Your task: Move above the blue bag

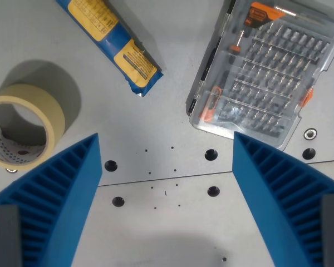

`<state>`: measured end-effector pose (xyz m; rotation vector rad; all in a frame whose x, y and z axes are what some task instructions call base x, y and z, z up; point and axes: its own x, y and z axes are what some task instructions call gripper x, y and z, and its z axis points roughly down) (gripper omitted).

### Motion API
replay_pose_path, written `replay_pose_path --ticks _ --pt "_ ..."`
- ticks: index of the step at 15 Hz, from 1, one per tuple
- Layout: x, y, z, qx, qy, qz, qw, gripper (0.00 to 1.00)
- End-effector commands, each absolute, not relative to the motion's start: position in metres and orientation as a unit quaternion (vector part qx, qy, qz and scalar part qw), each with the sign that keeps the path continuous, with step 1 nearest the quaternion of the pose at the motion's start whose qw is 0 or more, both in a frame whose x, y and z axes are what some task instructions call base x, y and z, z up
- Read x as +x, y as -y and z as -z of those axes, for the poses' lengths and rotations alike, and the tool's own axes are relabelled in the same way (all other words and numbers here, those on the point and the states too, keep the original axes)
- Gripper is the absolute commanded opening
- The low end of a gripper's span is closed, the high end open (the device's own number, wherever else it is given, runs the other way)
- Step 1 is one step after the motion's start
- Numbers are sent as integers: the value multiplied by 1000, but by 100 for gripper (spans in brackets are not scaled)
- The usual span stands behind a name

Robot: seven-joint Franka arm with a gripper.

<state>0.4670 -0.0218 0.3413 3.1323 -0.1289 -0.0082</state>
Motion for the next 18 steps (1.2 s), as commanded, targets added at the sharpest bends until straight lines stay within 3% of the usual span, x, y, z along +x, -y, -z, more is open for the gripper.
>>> replay_pose_path --ticks 1,10,18 --pt "467 22 -343 999 41 1 3 100" --pt "468 20 -339 1000 18 0 3 100" --pt "474 13 -320 999 -45 -9 4 100"
